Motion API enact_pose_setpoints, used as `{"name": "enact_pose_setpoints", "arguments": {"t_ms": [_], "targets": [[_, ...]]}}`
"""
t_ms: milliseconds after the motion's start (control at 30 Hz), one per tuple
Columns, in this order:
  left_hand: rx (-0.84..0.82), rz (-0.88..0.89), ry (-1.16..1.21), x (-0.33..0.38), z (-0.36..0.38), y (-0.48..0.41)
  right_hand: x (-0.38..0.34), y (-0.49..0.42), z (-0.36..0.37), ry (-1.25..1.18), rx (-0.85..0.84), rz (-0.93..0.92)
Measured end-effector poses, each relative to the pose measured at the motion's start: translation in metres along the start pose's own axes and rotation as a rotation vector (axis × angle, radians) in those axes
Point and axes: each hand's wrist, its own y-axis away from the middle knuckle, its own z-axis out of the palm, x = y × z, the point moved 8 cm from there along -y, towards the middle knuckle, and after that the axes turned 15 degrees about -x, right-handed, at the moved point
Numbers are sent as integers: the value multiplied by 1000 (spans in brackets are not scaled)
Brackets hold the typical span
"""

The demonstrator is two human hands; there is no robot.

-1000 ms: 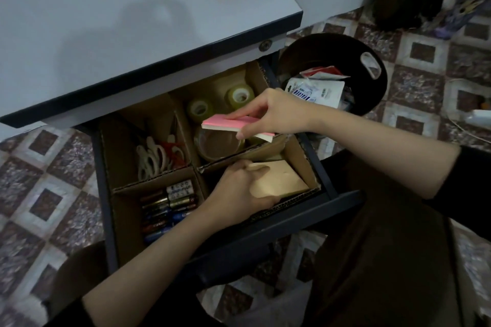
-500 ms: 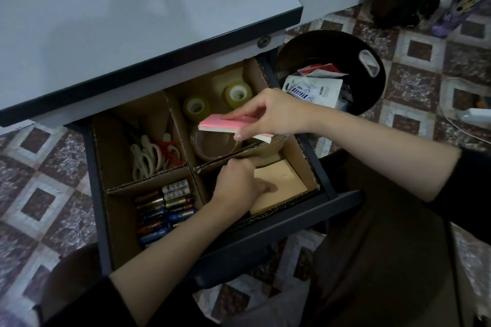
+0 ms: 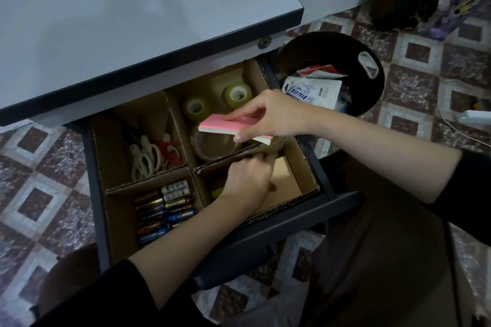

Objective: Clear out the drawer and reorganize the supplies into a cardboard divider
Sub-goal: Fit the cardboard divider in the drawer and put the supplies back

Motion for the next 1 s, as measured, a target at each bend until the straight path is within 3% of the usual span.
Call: {"name": "enact_pose_setpoints", "arguments": {"t_ms": [233, 300, 400, 600, 667, 800, 900, 1000], "targets": [[-8, 209, 184, -4, 1, 14, -3, 14, -6, -62, -1, -39], [119, 324, 257, -11, -8, 35, -5, 24, -8, -84, -26, -54], [384, 353, 373, -43, -32, 69, -7, 39, -11, -121, -83, -77], [761, 56, 387, -124, -52, 109, -15, 48, -5, -72, -165, -76], [755, -20, 348, -139, -48, 104, -20, 46, 12, -69, -270, -68], [563, -100, 361, -150, -36, 83, -3, 36, 50, -28, -364, 19], [504, -115, 364, -150, -35, 73, 11, 26, 58, 450, -240, 81], [453, -135, 378, -150, -35, 64, 22, 25, 68, 761, -315, 184]]}}
